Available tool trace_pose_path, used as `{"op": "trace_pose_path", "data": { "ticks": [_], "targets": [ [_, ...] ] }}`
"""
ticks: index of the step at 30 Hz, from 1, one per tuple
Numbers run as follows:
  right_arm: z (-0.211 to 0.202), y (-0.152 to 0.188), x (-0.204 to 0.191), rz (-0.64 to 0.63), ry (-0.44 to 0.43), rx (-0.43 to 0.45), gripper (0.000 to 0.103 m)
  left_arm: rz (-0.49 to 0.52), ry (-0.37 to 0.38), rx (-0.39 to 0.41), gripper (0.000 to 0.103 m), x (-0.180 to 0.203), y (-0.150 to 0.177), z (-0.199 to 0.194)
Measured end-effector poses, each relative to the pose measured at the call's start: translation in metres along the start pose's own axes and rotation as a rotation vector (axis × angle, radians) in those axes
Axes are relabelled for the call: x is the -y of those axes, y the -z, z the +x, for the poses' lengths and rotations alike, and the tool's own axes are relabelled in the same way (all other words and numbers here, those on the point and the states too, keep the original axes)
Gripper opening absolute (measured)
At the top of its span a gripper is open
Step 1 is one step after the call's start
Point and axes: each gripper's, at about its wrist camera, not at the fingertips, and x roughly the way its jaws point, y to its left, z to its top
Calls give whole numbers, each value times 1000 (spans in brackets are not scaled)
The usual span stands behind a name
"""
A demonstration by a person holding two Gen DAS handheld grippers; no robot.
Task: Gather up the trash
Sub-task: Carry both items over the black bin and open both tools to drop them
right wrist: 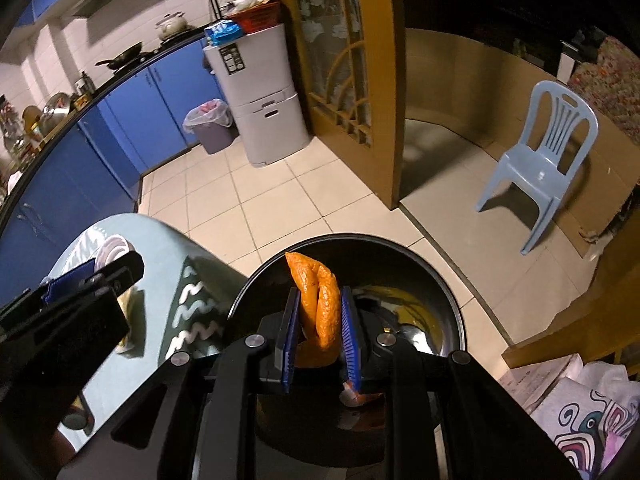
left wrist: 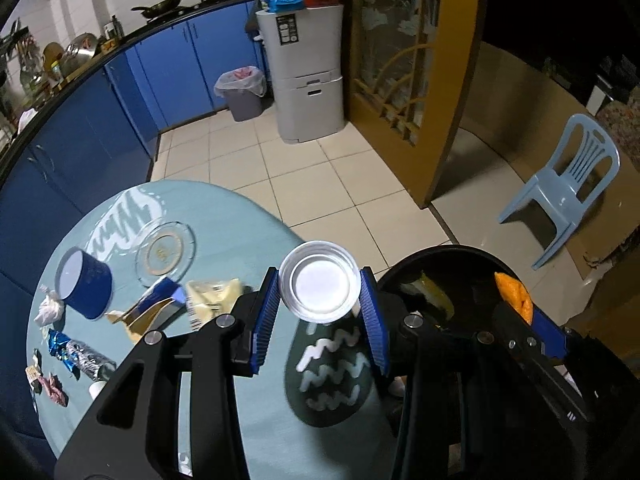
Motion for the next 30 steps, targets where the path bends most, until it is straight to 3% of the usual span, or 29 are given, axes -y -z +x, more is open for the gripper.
{"op": "trace_pose_path", "data": {
  "ticks": [9,11,13,15,18,30],
  "targets": [
    [11,-10,11,34,13,-11,20,17,19,-6,43,14,0,12],
    [16,-11,16,50,8,-32,20,15,29,-13,53,16,-1,14],
    [20,-11,19,56,12,-47,21,9,45,-10,72,16,-1,15],
    [21,-10,22,63,17,-51,22,8,54,2,76,17,-2,13],
    [21,-9,27,77,21,-54,22,-11,66,-3,92,14,-3,14],
    [32,-3,22,78,-23,-118,22,-56,30,-30,92,-3,3,12]
  ]
}}
